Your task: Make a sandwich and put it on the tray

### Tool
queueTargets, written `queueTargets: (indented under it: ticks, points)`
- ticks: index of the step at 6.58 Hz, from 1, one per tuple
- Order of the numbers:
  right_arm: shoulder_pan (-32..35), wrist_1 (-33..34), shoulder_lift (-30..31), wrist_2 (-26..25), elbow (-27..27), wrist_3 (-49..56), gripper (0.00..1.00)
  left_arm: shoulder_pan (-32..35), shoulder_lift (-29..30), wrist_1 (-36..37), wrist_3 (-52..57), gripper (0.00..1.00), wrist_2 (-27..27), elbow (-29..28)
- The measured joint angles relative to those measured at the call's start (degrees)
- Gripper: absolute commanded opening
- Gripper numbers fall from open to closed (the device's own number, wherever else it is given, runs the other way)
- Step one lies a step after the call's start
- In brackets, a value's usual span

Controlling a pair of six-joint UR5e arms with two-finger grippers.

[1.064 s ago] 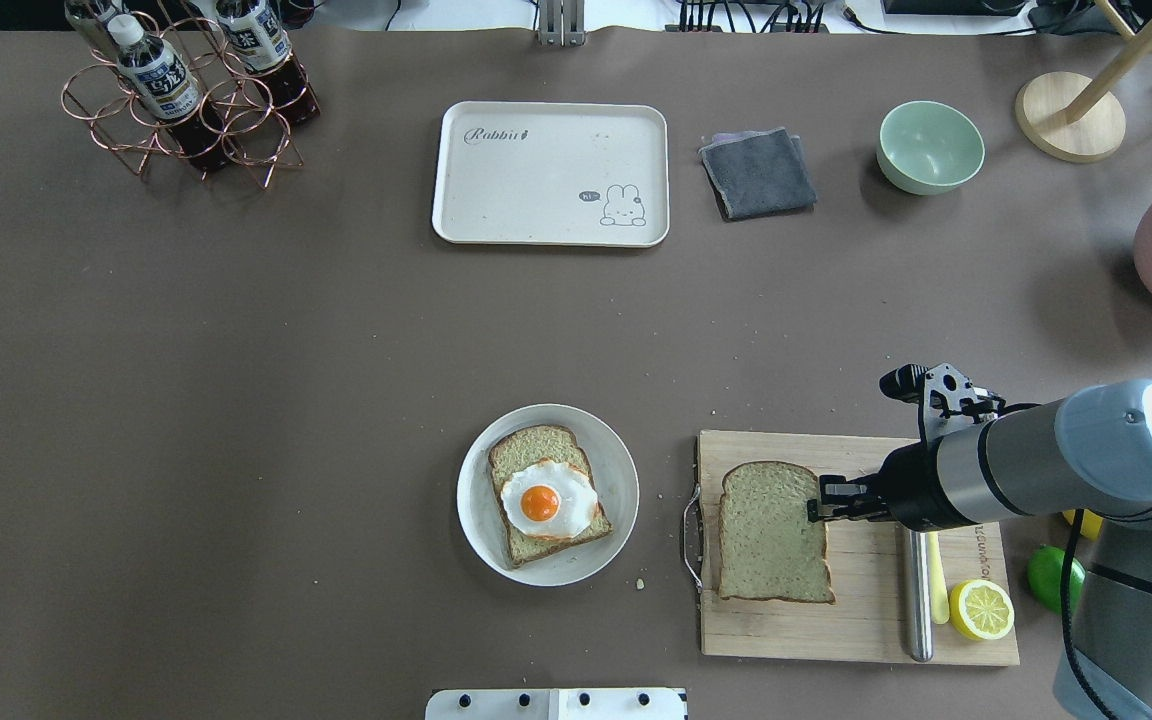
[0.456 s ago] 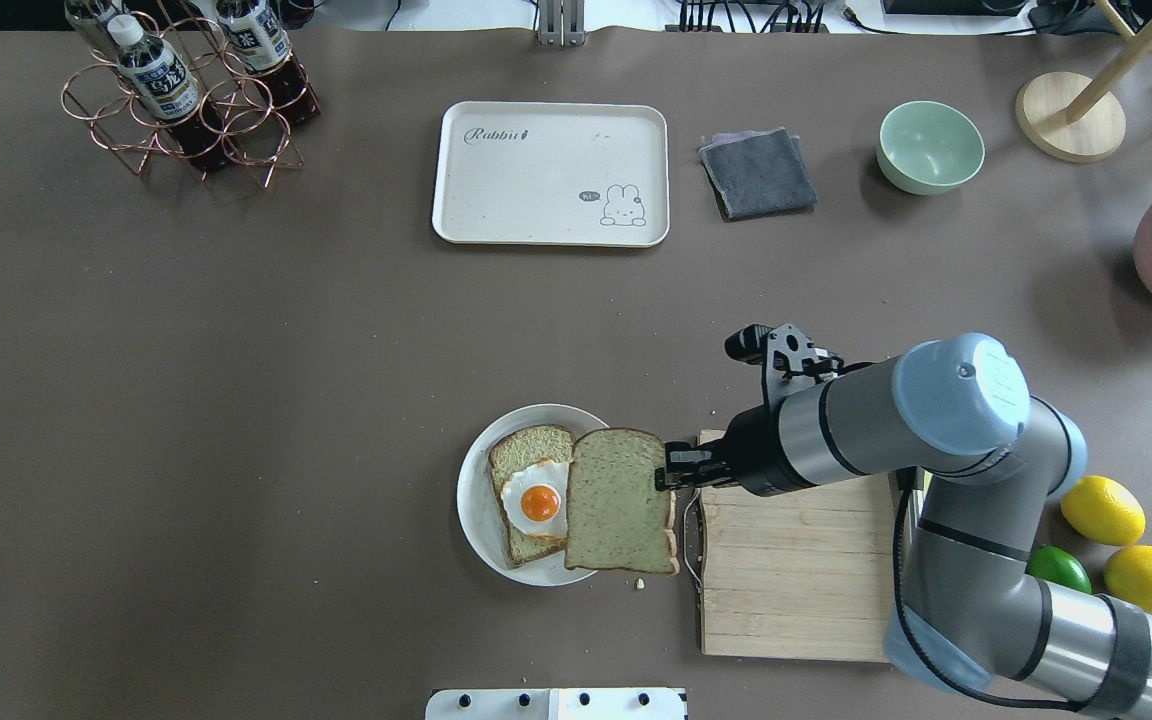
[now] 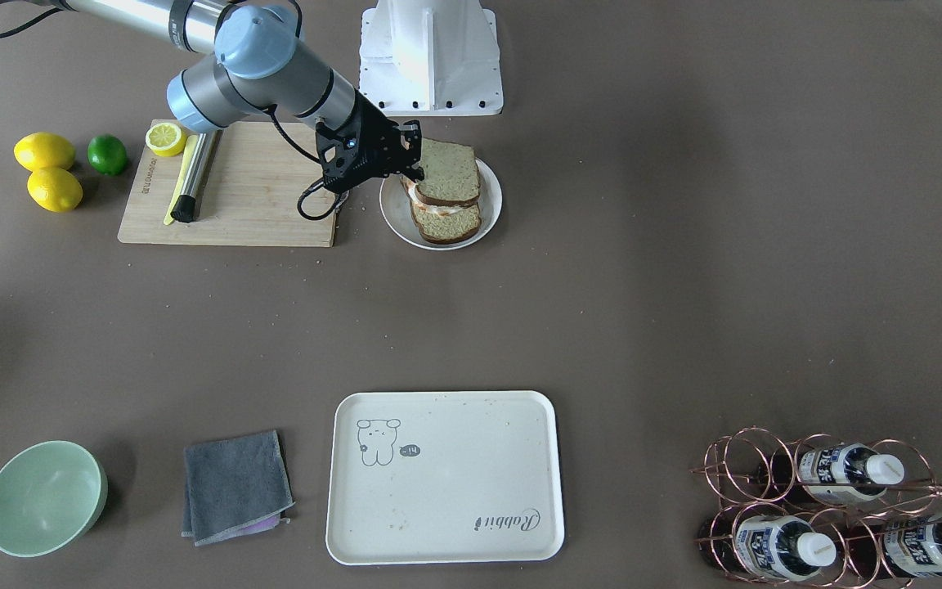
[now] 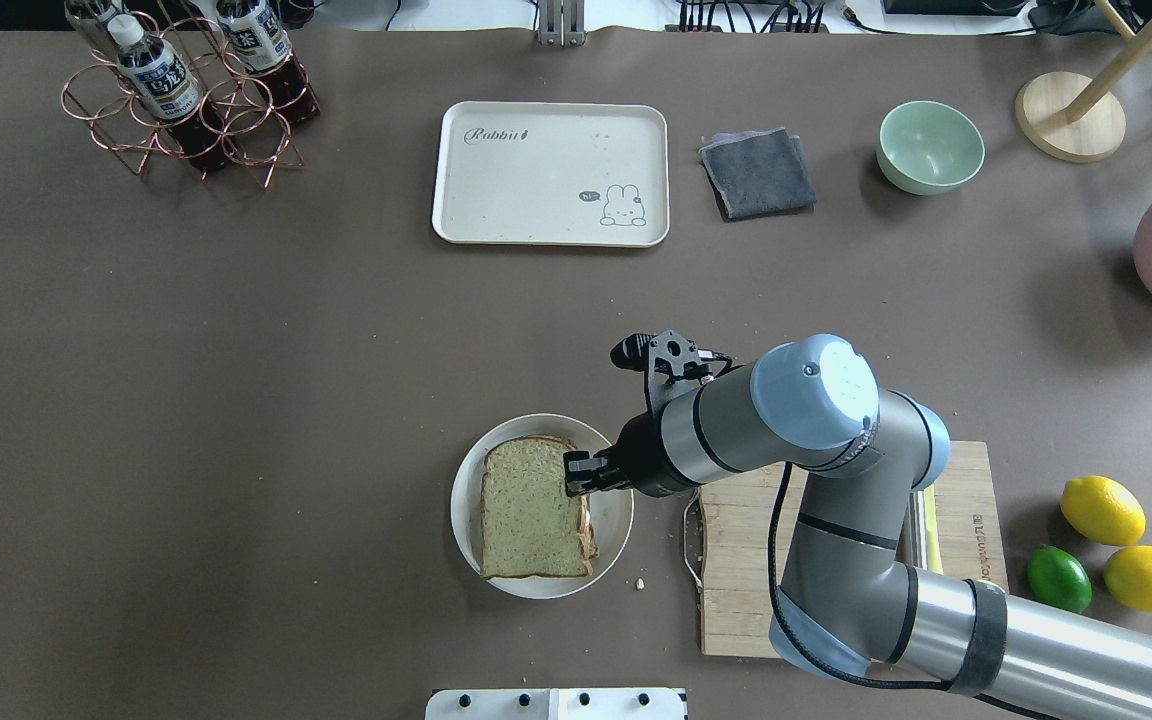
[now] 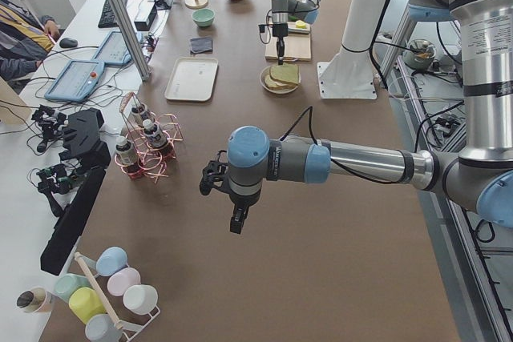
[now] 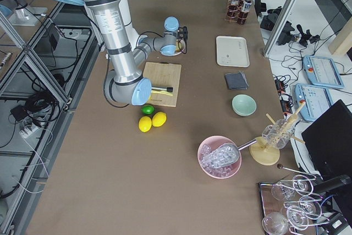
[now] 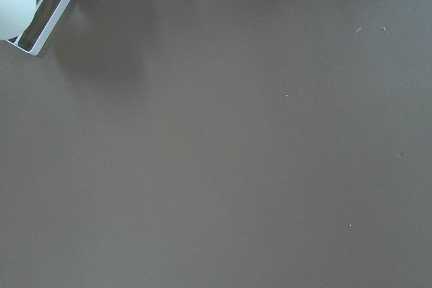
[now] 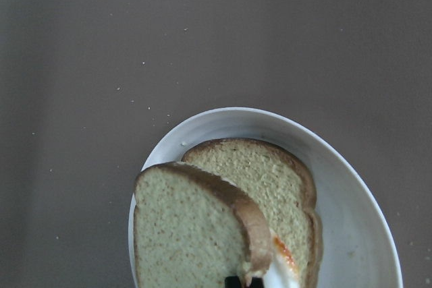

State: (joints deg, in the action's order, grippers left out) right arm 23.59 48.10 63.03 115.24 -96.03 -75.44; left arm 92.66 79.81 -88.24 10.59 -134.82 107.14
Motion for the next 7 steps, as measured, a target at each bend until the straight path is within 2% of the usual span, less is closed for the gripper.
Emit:
queueTargets:
  ticks: [2,3,5,6,7]
  points:
    - [0.3,0.0,0.6,0.8,1.2,5.0,0.03,0.3,-0.5,-0.3,0.2,0.98,-0.1,0.5]
    - [0.4,0.0,0.5,1.0,1.2,5.0,0.23,0.4,-1.3,-1.0,0.1,0.98,-0.1,0.7]
    - [0.4,-0.1,-0.2,0.8,1.1,0.8,0.24,0.4,-2.5,-2.5,0.0,0.98,-0.4,0.8]
    - [0.4,-0.1,-0.4,0.7,1.2,-0.3,0.32,0.3,-2.7,-2.8,0.0,0.98,-0.7,0.8]
    - [0.4,-0.1,-0.5,0.4,1.3,-0.8,0.75,0.3,-2.8,-2.9,-0.1,0.98,-0.9,0.8]
